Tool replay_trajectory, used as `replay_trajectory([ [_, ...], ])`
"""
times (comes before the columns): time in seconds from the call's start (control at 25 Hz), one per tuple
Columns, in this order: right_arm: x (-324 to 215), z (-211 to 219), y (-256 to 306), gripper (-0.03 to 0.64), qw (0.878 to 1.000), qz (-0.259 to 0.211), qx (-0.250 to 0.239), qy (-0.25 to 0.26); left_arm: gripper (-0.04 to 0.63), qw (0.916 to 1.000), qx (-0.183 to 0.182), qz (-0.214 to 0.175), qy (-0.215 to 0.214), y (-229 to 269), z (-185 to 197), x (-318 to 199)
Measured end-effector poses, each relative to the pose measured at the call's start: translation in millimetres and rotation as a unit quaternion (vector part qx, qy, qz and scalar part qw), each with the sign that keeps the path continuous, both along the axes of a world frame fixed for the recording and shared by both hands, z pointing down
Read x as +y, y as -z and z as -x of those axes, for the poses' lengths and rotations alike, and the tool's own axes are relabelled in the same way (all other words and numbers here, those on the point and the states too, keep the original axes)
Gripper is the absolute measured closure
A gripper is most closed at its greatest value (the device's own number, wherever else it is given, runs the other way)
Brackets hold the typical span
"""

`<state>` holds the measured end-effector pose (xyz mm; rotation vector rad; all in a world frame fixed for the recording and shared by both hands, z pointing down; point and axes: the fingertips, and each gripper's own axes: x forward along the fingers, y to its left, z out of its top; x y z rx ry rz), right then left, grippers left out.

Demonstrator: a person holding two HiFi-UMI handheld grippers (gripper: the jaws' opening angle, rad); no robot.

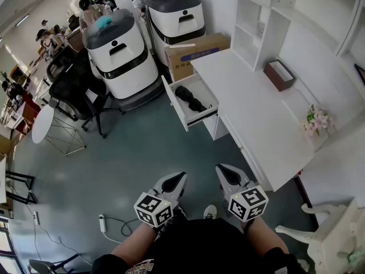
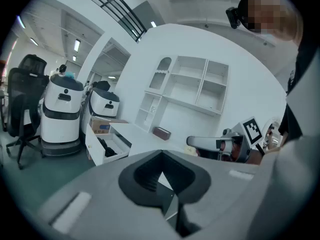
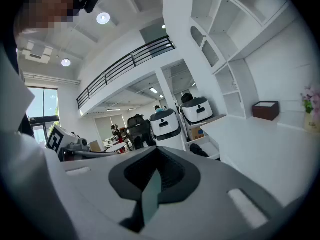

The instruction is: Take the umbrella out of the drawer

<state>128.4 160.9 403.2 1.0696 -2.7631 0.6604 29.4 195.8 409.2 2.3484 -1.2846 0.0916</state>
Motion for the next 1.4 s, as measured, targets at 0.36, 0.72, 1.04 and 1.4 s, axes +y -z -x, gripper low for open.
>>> replay_trajectory([
  [0.36, 1.9, 2.2, 0.8, 0.591, 1.0, -0.002, 0.002, 0.005, 0.594, 1.0, -0.001, -0.002, 0.002, 1.7, 0.8, 3.2],
  [0.72, -1.1, -1.8, 4.2, 0.589, 1.0, -0.013, -0.004, -0.001, 0.594, 1.0, 0.001, -0.004, 0.006, 2.6, 0.8, 3.6],
  [1.04, -6.5, -11.2, 5.0, 0.589, 1.0, -0.013, -0.005, -0.004, 0.594, 1.0, -0.002, -0.004, 0.008, 5.3, -6.2, -2.6],
  [1.4, -13.5, -19.3, 3.7, 0.589, 1.0, -0.011, -0.01, 0.003, 0.594, 0.9999, -0.004, -0.001, 0.012, 2.2, -17.8, -10.2],
])
